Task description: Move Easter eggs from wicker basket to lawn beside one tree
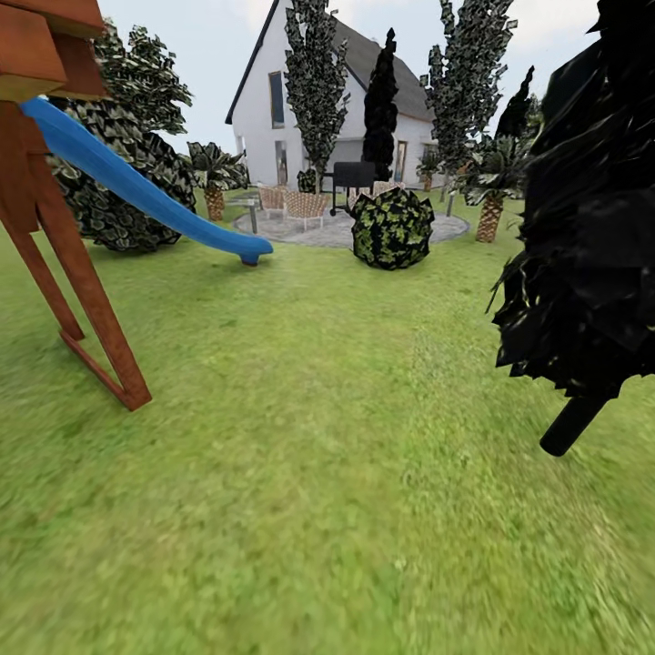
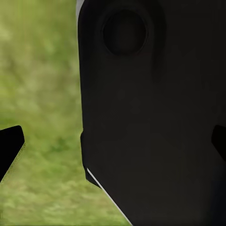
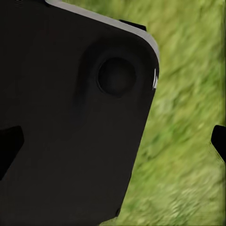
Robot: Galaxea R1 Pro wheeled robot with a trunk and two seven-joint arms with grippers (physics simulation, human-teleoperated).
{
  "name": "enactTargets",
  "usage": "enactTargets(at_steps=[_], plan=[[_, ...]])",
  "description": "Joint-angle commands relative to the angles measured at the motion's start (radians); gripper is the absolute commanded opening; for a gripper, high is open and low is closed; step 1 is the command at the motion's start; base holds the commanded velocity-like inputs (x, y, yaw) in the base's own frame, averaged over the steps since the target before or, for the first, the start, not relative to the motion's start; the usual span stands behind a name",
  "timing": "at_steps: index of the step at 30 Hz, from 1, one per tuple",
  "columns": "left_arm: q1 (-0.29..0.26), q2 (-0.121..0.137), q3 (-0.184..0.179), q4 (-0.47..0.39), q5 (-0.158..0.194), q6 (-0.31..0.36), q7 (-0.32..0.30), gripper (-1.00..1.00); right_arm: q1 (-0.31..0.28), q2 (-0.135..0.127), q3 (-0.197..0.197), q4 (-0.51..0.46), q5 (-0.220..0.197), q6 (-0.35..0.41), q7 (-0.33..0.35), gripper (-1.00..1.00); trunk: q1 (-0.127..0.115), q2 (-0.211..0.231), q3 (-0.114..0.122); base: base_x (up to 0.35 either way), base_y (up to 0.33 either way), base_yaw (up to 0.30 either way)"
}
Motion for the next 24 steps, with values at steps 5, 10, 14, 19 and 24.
enactTargets(at_steps=[5,10,14,19,24], plan=[[0.000,0.000,0.000,-0.001,0.001,0.000,0.000,1.00,0.000,0.000,0.003,0.001,0.003,-0.003,-0.001,1.00,0.001,0.000,-0.001,0.322,0.000,0.000],[0.000,-0.001,0.000,-0.001,0.001,0.000,0.000,1.00,0.000,0.000,0.003,0.003,0.002,-0.003,-0.001,1.00,0.001,0.000,-0.001,0.322,0.000,0.000],[0.000,-0.001,0.000,-0.001,0.001,0.000,0.000,1.00,-0.001,0.000,0.003,0.004,0.001,-0.003,-0.001,1.00,0.001,0.000,-0.001,0.322,0.000,0.000],[0.000,-0.001,0.000,-0.001,0.001,0.000,0.000,1.00,-0.001,0.000,0.003,0.006,-0.005,-0.002,-0.001,1.00,0.001,0.000,-0.001,0.322,0.000,0.000],[0.000,-0.001,0.000,-0.001,0.001,0.000,0.000,1.00,-0.001,0.000,0.003,0.006,-0.005,-0.002,-0.001,1.00,0.001,0.000,-0.001,0.322,0.000,0.000]])
